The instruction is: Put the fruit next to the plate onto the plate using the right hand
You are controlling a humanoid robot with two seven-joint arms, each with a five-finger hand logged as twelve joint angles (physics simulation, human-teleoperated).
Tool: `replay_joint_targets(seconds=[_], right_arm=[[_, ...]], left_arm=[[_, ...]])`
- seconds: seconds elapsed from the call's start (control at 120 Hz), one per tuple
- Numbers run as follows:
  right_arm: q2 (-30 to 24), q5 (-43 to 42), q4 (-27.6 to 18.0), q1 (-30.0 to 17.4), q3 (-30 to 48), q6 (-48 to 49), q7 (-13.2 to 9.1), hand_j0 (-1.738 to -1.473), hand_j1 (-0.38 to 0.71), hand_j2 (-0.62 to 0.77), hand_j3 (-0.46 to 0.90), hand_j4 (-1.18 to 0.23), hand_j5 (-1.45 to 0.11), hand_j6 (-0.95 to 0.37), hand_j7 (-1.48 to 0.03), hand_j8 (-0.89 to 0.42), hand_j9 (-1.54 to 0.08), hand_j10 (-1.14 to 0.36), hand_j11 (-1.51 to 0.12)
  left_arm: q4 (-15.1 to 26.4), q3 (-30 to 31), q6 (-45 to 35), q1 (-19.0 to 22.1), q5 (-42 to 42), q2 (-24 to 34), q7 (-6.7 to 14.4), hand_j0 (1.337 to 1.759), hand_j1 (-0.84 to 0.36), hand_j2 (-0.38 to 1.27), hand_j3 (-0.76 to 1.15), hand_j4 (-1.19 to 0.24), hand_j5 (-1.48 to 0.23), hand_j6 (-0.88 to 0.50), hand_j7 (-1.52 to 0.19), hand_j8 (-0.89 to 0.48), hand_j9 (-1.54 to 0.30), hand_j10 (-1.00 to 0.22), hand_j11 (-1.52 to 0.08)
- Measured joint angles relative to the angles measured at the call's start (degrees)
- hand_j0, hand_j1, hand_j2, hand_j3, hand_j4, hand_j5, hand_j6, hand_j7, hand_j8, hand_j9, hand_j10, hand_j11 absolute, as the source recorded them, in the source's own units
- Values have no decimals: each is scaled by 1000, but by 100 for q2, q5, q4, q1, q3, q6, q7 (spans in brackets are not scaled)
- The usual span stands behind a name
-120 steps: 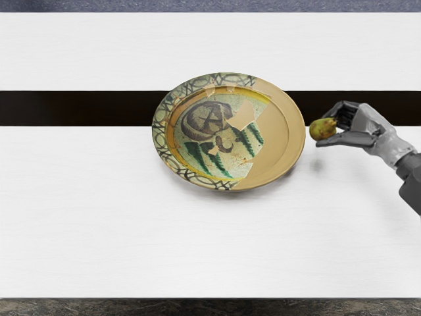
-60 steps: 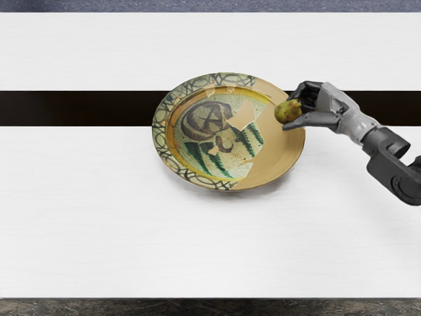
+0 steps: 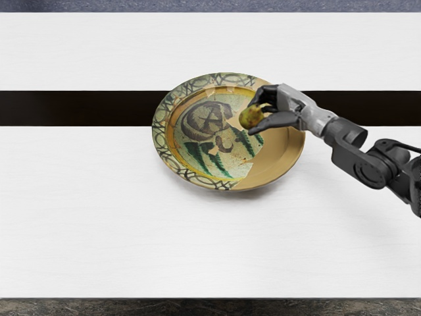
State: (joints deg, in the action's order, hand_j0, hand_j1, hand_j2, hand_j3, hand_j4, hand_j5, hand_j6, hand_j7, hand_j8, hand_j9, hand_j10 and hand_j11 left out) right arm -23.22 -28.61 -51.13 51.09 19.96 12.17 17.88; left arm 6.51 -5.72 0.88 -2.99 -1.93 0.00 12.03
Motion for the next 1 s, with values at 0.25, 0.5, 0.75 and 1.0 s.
replay_joint_targets(seconds=[0.25,0.5,0.75,1.0], right_arm=[[214,16,119,131,41,-13,-360,-1658,55,295,0,-456,-717,-336,-668,-267,-699,-395,-711],[-153,44,45,187,78,544,-498,-1658,-231,88,0,-135,-211,-100,-196,-79,-206,-116,-209],[-1289,24,5,243,84,2025,-490,-1658,-316,28,0,-40,-62,-30,-58,-24,-60,-35,-61],[-2105,2,14,248,72,2258,-467,-1658,-341,10,0,-13,-18,-10,-17,-8,-18,-11,-18]], left_arm=[[0,1,0,0,0,0,0,1658,331,3,0,-15,-19,-15,-19,-15,-19,-15,-19],[0,4,0,0,0,0,1,1658,331,3,0,-16,-20,-16,-20,-16,-20,-15,-20],[44,-13,23,-8,-19,0,0,1658,331,3,0,-15,-19,-15,-19,-15,-19,-15,-19],[68,-23,37,-24,-26,0,0,1658,331,3,0,-15,-19,-15,-19,-15,-19,-15,-19]])
